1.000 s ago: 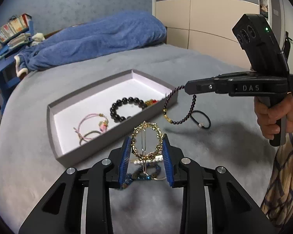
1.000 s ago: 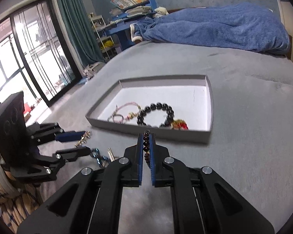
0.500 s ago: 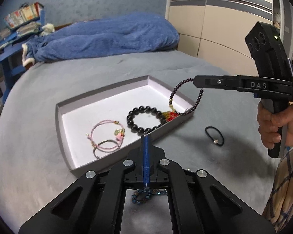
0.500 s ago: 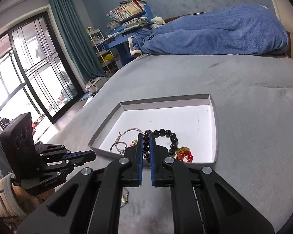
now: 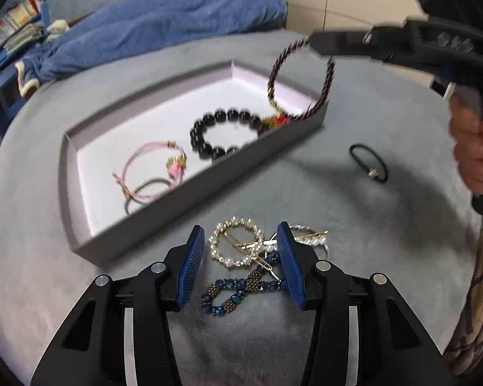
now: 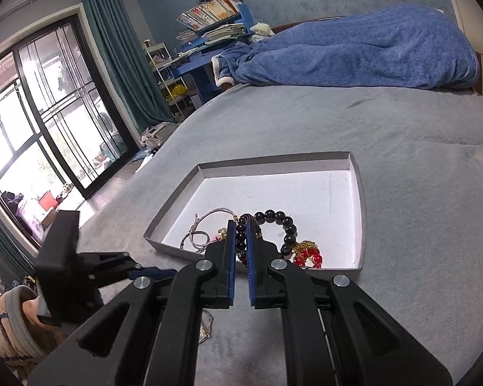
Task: Organize jewelry
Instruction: 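Carry the brooch with the left gripper while the right carries the maroon bracelet over the tray, then open both grippers to drop the brooch and maroon bracelet into the tray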
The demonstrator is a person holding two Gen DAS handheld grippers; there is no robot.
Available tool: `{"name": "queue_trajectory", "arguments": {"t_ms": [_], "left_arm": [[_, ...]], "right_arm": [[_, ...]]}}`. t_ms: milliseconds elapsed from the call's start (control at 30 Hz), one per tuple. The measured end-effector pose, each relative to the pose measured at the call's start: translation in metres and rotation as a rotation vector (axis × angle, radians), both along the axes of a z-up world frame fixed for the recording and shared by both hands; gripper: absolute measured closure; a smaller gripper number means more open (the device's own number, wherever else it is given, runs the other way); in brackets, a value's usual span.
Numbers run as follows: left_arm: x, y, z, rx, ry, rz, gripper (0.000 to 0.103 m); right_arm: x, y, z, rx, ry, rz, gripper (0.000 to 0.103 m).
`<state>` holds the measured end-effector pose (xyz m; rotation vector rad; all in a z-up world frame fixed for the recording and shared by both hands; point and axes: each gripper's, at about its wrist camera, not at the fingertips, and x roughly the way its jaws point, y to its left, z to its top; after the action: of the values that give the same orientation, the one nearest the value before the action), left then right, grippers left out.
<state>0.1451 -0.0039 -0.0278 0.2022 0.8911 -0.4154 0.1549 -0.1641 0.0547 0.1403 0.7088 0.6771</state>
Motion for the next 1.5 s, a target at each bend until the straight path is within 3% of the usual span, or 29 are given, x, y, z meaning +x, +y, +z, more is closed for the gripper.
{"name": "queue_trajectory", "arguments": {"t_ms": [100,200,300,733,967,1500], "left_arm": [[0.007,0.003,-0.006,-0.025,0.031,0.026,0.054],[0.012,0.009,-0.008,-0.054,0.062,0.054,0.062],[0.009,0.010,-0.005,-0.057,0.048,0.048,0.062],[0.012,0.033,0.056,-0.154,-0.192,0.137,0.062],[0.036,0.031,0.065,-0.164,-0.226,0.181,0.062],[0.083,0.028,0.024,-0.079,-0.111,0.226,0.062]], "right_arm": [[-0.001,0.003,-0.001,-0.003,-0.001,0.007,0.097],[-0.001,0.007,-0.001,-0.005,0.001,0.011,0.097],[0.000,0.010,0.000,0.000,-0.001,0.012,0.097],[0.007,0.026,0.007,0.025,-0.017,0.028,0.097],[0.019,0.037,0.006,0.042,-0.008,0.021,0.097],[0.056,0.039,-0.049,-0.133,0.112,-0.094,0.097]]}}
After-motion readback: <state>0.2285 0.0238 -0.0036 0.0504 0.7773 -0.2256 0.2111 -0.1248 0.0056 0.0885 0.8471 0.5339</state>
